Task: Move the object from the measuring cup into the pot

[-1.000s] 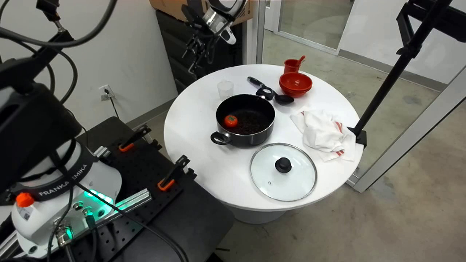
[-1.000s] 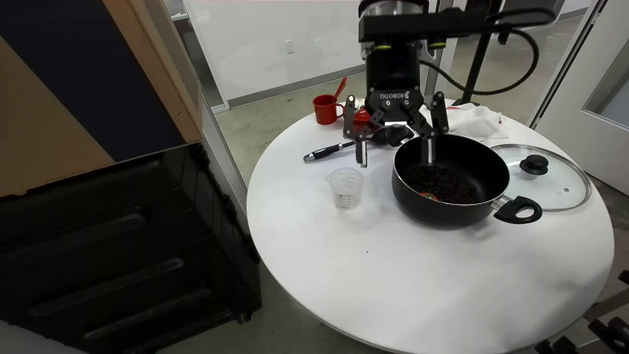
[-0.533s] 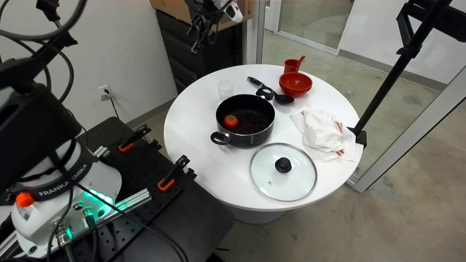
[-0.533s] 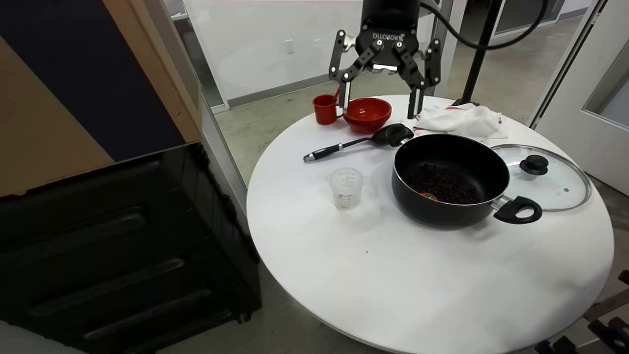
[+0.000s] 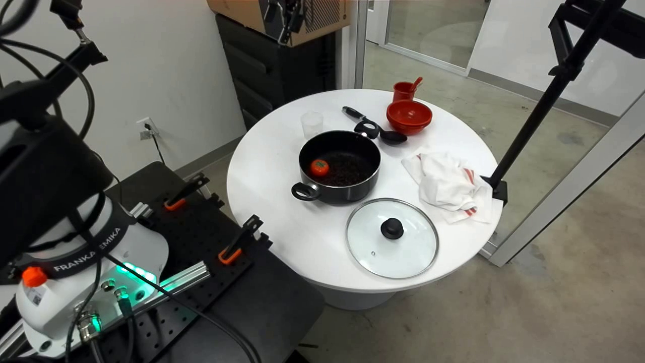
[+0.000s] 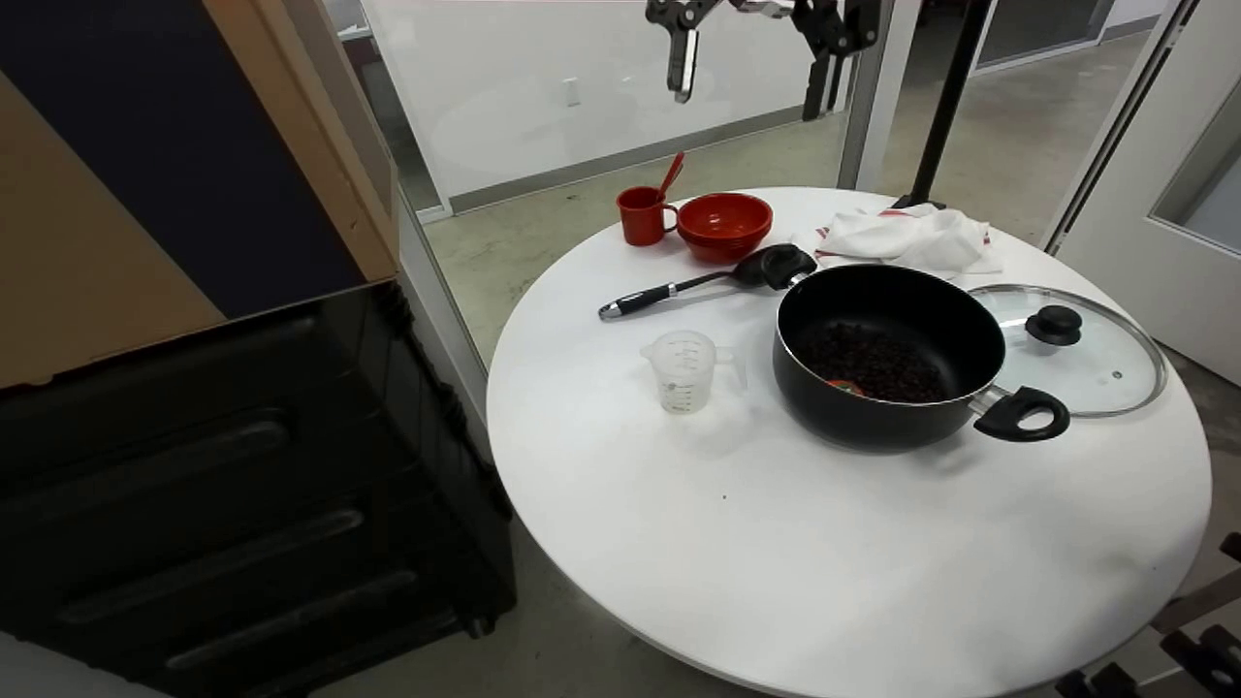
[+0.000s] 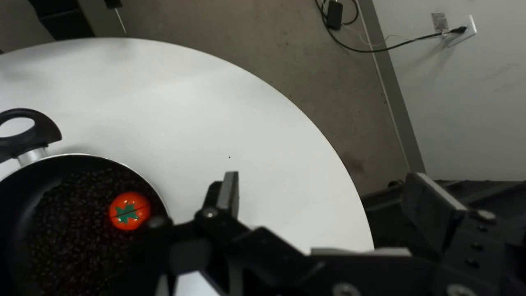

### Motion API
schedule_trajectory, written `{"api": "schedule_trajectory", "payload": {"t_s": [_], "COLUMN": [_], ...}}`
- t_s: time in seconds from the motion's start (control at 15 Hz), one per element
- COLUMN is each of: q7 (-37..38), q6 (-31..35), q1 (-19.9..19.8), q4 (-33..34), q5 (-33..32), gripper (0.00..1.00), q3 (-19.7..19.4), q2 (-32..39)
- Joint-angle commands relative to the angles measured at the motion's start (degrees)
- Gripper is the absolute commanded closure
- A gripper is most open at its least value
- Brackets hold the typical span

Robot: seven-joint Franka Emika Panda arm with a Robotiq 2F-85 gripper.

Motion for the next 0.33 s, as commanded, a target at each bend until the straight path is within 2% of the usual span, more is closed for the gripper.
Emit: {"api": "schedule_trajectory", "payload": {"t_s": [0.0, 0.27], "q7": [-0.29, -0.49], "q6": [0.37, 1.02], "q1": [0.41, 0.4], "q4": [-0.17, -1.05], "q5": [0.11, 0.09], "gripper": [0.0, 0.0], "q3": [-0.57, -0.64], "q2": [-0.74, -1.67]}}
